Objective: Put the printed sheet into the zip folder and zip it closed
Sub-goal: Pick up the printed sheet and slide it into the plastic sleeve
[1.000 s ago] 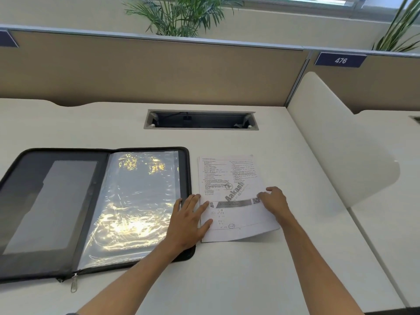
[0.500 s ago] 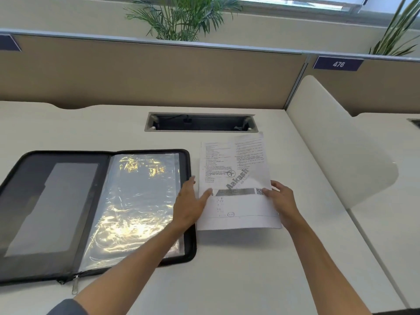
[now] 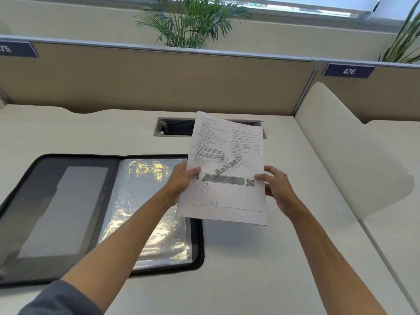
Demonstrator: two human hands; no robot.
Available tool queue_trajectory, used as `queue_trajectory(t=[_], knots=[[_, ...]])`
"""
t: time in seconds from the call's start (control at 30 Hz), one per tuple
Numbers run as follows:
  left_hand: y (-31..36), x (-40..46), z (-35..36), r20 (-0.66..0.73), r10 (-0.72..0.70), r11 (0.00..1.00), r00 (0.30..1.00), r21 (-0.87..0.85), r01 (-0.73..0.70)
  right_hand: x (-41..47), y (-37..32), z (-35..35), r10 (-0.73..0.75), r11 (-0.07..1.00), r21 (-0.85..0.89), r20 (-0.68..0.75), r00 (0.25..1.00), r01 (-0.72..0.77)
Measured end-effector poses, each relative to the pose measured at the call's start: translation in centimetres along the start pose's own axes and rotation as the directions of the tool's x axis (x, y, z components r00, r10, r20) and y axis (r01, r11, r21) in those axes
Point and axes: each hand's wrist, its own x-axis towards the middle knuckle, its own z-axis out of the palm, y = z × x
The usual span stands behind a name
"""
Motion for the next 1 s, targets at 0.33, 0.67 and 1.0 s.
queue_trajectory(t=[0.33,0.67,1.0], knots=[[0.6,-0.2,-5.7,0.151,-0.031,0.999,0.988,0.027,0.028,5.2,-6.7,0.7,-0.1,0.979,-0.173,0.071,0.992,0.111],[0.3,1.1,-8.9,0.115,-0.032,0.988,0.993,-0.145,0.049,7.1,-6.5,4.2,0.052,0.967,-0.25,0.353,0.934,0.041],[0.5,2.9,-9.7,0.025,-0.05,0.983,0.998,-0.174,0.053,7.9,-4.0,8.2,0.034,0.992,-0.128,0.368,0.929,0.014]])
